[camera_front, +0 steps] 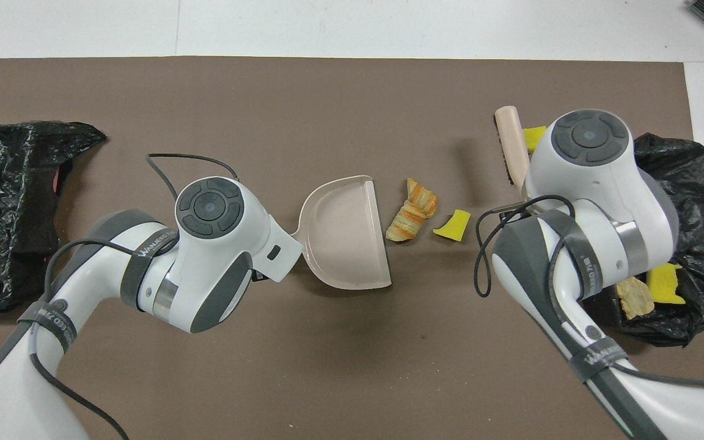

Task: Sweep and dump trash in bin
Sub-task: 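Sweep the bread and sponge into the dustpan with the right gripper's brush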

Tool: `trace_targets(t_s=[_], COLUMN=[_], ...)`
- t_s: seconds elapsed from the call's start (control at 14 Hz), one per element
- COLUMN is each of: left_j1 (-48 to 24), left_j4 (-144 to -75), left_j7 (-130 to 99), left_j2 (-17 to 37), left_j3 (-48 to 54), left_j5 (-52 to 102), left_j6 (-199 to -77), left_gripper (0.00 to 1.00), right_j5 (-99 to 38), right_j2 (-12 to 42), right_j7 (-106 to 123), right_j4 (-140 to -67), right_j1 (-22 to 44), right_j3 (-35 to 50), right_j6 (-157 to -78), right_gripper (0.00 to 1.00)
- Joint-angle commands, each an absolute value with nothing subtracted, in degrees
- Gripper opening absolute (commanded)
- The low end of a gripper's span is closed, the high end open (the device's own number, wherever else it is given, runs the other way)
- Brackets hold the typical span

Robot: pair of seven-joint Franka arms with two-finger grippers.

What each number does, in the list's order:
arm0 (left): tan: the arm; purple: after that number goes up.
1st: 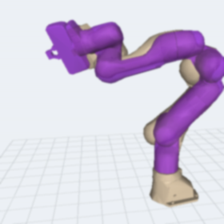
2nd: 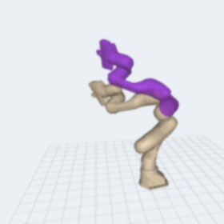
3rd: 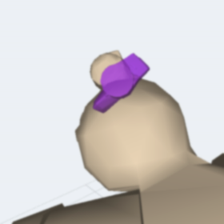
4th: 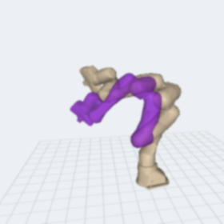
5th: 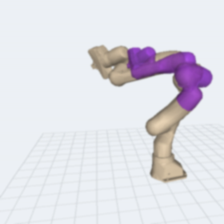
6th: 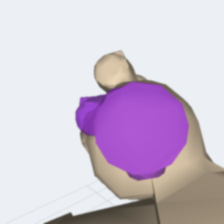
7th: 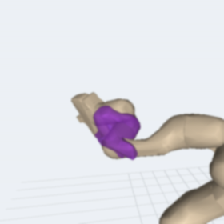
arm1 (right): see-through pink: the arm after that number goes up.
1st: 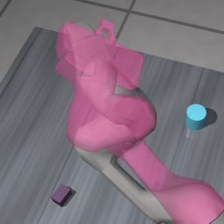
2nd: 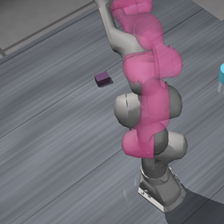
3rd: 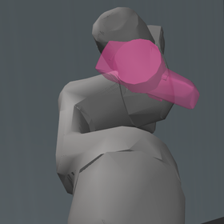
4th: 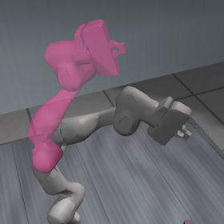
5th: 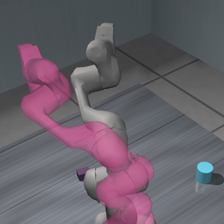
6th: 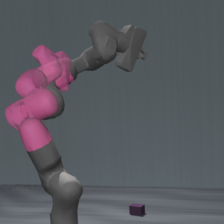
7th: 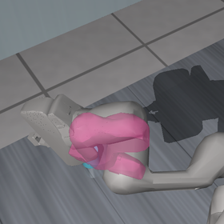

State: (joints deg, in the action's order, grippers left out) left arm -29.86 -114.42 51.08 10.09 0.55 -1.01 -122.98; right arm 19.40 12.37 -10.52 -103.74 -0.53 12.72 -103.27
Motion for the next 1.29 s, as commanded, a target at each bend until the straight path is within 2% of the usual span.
trace_targets(t_s=[0.0, 0.29, 0.79, 1.07, 1.22], left_j1=[-31.6, -32.0, -32.0, -32.0, -32.0], left_j4=[-117.1, -117.6, -117.7, -117.9, -117.9], left_j7=[44.7, 44.6, 43.2, 43.2, 43.1], left_j2=[7.6, 7.4, 7.2, 7.1, 7.0], left_j3=[-0.3, -0.3, -0.3, -0.3, -0.3], left_j5=[-1.9, -1.9, -1.9, -1.9, -1.9], left_j6=[-123.0, -122.9, -122.8, -122.9, -122.8], left_gripper=[0.0, 0.0, 0.0, 0.0, 0.0], right_j5=[27.2, 27.7, 19.2, 17.0, 13.8], right_j2=[18.1, 27.8, 29.9, 28.5, 26.2], right_j7=[-8.1, -10.7, -17.8, -17.0, -14.4], right_j4=[-98.2, -84.0, -84.2, -87.3, -91.6], right_j1=[-3.3, -4.0, -4.7, -2.6, -2.6], right_j3=[13.6, 13.5, 13.4, 15.9, 19.1], right_j6=[-101.3, -95.3, -95.4, -89.7, -88.9], right_gripper=[0.0, 0.0, 0.0, 0.0, 0.0])
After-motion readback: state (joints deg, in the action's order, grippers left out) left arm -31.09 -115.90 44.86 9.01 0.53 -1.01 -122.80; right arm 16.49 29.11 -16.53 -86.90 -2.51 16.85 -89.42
